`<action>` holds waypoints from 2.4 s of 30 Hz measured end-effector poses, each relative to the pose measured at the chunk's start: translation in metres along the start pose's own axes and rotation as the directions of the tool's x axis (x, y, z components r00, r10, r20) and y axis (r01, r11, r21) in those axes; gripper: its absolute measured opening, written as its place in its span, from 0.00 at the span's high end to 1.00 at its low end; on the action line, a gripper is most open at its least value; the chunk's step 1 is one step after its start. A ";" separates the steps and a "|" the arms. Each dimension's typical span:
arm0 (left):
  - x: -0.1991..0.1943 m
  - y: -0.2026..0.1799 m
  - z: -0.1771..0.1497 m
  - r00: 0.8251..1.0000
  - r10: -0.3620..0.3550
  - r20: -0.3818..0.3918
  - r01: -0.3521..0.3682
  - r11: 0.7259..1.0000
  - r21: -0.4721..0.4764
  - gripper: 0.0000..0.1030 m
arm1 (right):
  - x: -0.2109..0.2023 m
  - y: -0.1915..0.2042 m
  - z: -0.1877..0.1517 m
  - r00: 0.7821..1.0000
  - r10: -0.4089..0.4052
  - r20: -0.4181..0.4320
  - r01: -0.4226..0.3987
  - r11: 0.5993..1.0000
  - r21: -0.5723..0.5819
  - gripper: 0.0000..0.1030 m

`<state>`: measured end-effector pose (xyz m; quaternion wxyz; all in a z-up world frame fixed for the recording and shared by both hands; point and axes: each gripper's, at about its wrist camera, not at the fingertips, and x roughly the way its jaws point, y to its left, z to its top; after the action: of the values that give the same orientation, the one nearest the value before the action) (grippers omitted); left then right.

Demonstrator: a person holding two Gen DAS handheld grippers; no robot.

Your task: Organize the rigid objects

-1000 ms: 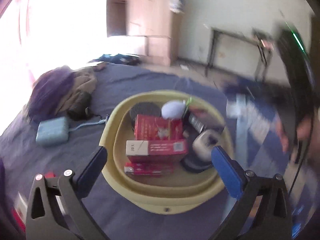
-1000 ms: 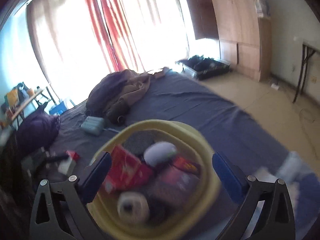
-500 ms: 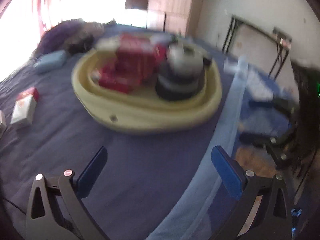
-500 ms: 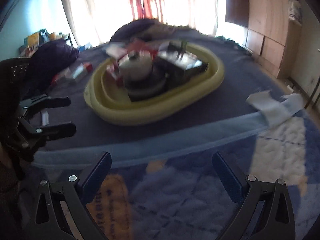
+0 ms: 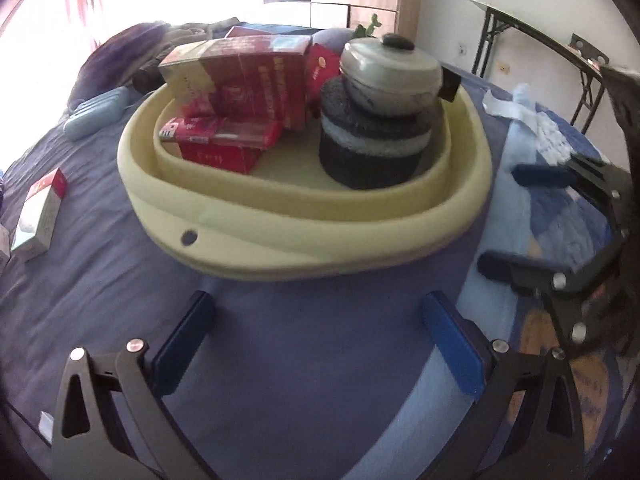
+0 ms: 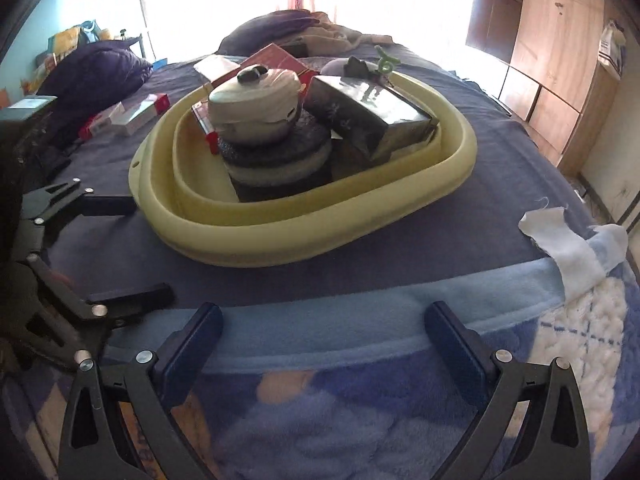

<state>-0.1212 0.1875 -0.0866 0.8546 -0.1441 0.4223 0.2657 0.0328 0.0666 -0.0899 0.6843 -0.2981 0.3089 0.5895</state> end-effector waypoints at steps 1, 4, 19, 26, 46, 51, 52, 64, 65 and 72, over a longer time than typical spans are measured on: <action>0.002 -0.001 0.002 1.000 0.004 -0.001 -0.004 1.000 -0.003 0.00 | -0.002 -0.001 0.002 1.000 -0.008 -0.001 0.008 1.000 -0.004 0.00; 0.004 -0.001 0.005 1.000 -0.003 0.001 0.003 1.000 -0.009 0.00 | -0.002 -0.001 0.002 1.000 -0.022 -0.004 0.022 1.000 -0.012 0.00; 0.004 -0.001 0.005 1.000 -0.003 -0.004 0.003 1.000 -0.006 0.00 | -0.002 0.002 0.001 0.999 -0.030 -0.011 0.030 0.999 -0.023 0.00; 0.004 -0.002 0.005 1.000 -0.004 -0.004 0.004 1.000 -0.005 0.00 | -0.002 0.002 0.001 0.999 -0.031 -0.011 0.031 0.999 -0.023 0.00; 0.004 -0.002 0.005 1.000 -0.004 -0.004 0.004 1.000 -0.006 0.00 | -0.003 0.003 0.001 0.999 -0.031 -0.012 0.031 0.999 -0.023 0.00; 0.004 -0.002 0.005 1.000 -0.003 -0.004 0.003 1.000 -0.005 0.00 | -0.003 0.003 0.001 0.999 -0.031 -0.012 0.031 0.999 -0.023 0.00; 0.004 -0.001 0.005 1.000 -0.004 -0.004 0.003 1.000 -0.005 0.00 | -0.003 0.003 0.001 0.999 -0.031 -0.012 0.031 0.999 -0.023 0.00; 0.004 -0.002 0.005 1.000 -0.005 -0.004 0.005 1.000 -0.005 0.00 | -0.003 0.003 0.001 0.999 -0.031 -0.012 0.031 0.999 -0.023 0.00; 0.004 -0.002 0.004 1.000 -0.004 -0.004 0.004 1.000 -0.005 0.00 | -0.003 0.003 0.001 0.999 -0.031 -0.012 0.031 0.999 -0.023 0.00; 0.003 -0.002 0.005 1.000 -0.004 -0.004 0.004 1.000 -0.005 0.00 | -0.003 0.003 0.001 0.999 -0.031 -0.012 0.031 0.999 -0.023 0.00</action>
<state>-0.1157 0.1894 -0.0866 0.8539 -0.1479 0.4229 0.2647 0.0300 0.0661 -0.0873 0.6878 -0.3143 0.3017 0.5805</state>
